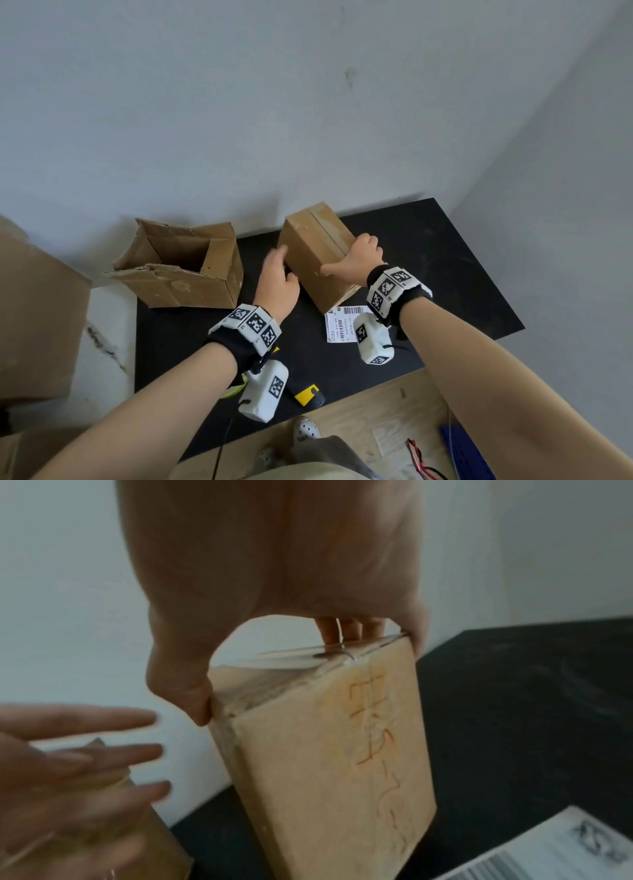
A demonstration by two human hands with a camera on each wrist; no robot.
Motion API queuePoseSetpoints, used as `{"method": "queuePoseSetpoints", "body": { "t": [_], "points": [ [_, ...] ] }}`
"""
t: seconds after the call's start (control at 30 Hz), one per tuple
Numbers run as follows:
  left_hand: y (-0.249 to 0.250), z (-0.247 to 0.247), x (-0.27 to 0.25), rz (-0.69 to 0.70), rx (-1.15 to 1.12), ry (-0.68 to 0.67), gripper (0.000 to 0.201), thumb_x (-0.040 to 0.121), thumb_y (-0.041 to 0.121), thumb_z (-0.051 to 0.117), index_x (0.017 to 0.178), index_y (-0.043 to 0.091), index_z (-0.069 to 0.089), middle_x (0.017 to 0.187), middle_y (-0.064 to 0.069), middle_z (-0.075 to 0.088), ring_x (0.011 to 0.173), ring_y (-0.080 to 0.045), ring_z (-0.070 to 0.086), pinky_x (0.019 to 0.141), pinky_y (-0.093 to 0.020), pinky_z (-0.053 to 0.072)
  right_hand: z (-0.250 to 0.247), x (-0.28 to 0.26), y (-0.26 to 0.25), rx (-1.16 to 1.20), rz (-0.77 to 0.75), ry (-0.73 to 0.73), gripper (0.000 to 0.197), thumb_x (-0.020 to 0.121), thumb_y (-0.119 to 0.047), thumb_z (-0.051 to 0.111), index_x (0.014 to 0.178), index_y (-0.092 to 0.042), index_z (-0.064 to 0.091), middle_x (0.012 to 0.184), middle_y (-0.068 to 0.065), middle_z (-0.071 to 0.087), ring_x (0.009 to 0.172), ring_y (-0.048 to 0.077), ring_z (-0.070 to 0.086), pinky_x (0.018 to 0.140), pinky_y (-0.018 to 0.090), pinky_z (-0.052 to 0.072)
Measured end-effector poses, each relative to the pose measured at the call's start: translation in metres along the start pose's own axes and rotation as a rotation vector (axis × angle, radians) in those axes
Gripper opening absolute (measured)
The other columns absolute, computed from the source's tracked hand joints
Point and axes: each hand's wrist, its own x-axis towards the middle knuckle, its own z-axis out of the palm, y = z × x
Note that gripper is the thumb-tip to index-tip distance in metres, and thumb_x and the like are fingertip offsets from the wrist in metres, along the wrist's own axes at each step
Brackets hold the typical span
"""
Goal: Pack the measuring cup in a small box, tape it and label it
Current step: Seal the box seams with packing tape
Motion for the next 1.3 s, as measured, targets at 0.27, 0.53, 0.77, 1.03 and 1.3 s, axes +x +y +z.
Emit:
{"method": "queuePoseSetpoints", "body": {
  "t": [0.27,0.53,0.77,1.03,1.3],
  "points": [
    [0.010,0.001,0.008,-0.217,-0.362,-0.146,0.041,0.100,0.003,0.033,0.140,0.009,0.041,0.147,-0.008,0.035,0.133,-0.024,0.036,0.098,-0.036,0.041,0.016,0.008,-0.005,0.440,0.107,-0.111,0.109,0.059,-0.052,0.082,0.135,0.000,0.024,0.133,0.013,0.043,0.122,0.030,0.047,0.100,0.043,0.045],
    [-0.008,-0.020,0.019,-0.239,-0.330,-0.151,0.065,0.088,0.000,0.056,0.145,0.019,0.031,0.148,-0.004,0.037,0.136,-0.023,0.035,0.103,-0.039,0.040,0.021,0.008,0.007,0.798,0.040,-0.254,0.053,0.082,0.012,0.048,0.131,-0.008,0.047,0.123,0.009,0.057,0.112,0.027,0.057,0.096,0.044,0.050],
    [-0.016,-0.026,0.014,-0.242,-0.321,-0.169,0.074,0.084,-0.018,0.048,0.146,0.017,0.028,0.150,-0.003,0.034,0.136,-0.021,0.035,0.108,-0.041,0.038,0.037,0.009,0.013,0.777,-0.081,-0.239,0.056,0.077,0.016,0.057,0.127,-0.010,0.053,0.122,0.007,0.060,0.115,0.023,0.057,0.098,0.045,0.048],
    [-0.021,-0.021,0.008,-0.165,-0.180,-0.073,0.065,0.084,-0.014,0.054,0.142,0.007,0.034,0.147,-0.010,0.039,0.135,-0.024,0.038,0.109,-0.036,0.035,0.039,0.007,0.013,0.656,-0.143,-0.192,0.047,0.081,0.007,0.059,0.125,-0.007,0.054,0.119,0.008,0.063,0.112,0.023,0.059,0.098,0.041,0.048],
    [-0.043,-0.043,-0.032,-0.022,0.317,-0.077,0.033,0.091,0.010,0.054,0.124,0.015,0.057,0.124,-0.006,0.060,0.113,-0.021,0.056,0.099,-0.034,0.044,0.038,-0.050,0.002,-0.028,-0.361,0.030,0.028,0.095,-0.028,0.045,0.111,-0.011,0.062,0.114,0.007,0.059,0.102,0.026,0.058,0.090,0.042,0.048]
  ]
}}
